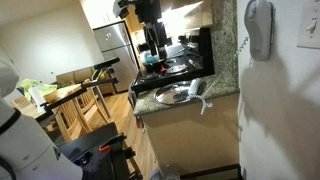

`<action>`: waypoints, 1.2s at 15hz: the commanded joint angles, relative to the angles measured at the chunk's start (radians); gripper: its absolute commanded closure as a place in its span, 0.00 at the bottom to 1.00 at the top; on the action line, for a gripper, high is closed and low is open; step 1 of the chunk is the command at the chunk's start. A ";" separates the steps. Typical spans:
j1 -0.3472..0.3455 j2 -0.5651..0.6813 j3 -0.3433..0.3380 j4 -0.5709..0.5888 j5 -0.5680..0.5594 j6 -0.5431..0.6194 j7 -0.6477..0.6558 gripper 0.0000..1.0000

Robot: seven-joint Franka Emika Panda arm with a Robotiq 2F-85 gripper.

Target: Hang the intercom headset on the holder

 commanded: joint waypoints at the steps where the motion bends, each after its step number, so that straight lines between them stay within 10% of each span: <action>1: -0.006 0.000 0.005 0.001 0.002 -0.002 -0.002 0.00; 10: -0.012 0.048 0.105 -0.068 -0.301 0.348 0.039 0.00; 18: 0.009 0.170 0.139 0.027 -0.414 0.313 0.016 0.00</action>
